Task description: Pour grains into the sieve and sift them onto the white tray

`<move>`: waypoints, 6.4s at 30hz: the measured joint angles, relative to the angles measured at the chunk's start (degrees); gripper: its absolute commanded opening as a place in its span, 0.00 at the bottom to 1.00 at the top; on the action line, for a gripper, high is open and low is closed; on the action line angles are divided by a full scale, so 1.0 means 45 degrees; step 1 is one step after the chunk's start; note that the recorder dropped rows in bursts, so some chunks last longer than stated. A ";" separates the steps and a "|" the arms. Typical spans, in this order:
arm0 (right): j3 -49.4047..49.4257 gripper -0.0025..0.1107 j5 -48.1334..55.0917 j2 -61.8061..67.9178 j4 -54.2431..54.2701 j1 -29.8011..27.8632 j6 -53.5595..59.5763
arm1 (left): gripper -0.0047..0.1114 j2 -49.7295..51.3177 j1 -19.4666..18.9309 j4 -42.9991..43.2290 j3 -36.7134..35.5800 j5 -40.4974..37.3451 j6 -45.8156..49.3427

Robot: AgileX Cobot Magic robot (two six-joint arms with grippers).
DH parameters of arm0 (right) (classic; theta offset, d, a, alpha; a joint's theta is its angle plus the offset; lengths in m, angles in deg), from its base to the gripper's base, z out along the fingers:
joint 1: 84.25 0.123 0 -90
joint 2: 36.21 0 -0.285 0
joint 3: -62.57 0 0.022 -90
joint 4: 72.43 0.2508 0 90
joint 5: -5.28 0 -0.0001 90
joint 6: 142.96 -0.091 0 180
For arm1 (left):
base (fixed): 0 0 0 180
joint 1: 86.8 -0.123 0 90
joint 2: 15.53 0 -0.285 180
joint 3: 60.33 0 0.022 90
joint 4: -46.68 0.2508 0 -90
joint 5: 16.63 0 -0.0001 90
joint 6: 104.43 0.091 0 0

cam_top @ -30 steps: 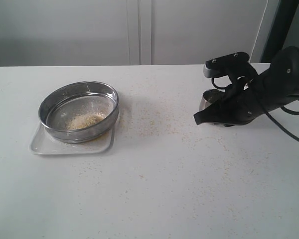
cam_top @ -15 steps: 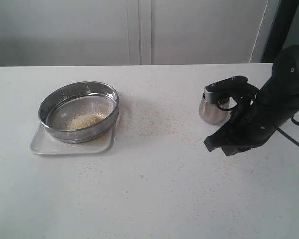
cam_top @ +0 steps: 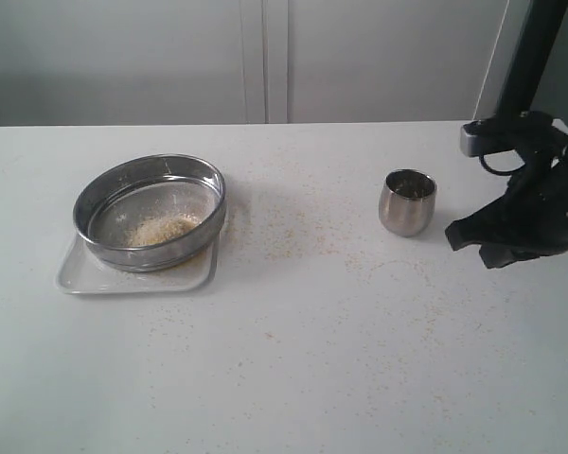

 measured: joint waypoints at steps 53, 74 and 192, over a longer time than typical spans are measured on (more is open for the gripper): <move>0.5902 0.05 -0.6664 -1.0461 -0.0002 -0.0606 -0.1102 | 0.04 0.0000 0.0000 0.0000 0.0000 0.0000 0.0000; 0.8331 0.05 -0.7511 -1.3329 0.0016 -0.0606 -0.0657 | 0.04 0.0000 0.0000 0.0000 0.0000 0.0000 0.0000; 0.7532 0.02 -0.5921 -1.0593 0.0077 -0.0606 -0.0465 | 0.04 1.1149 0.0000 -0.1433 0.9148 0.2408 0.0551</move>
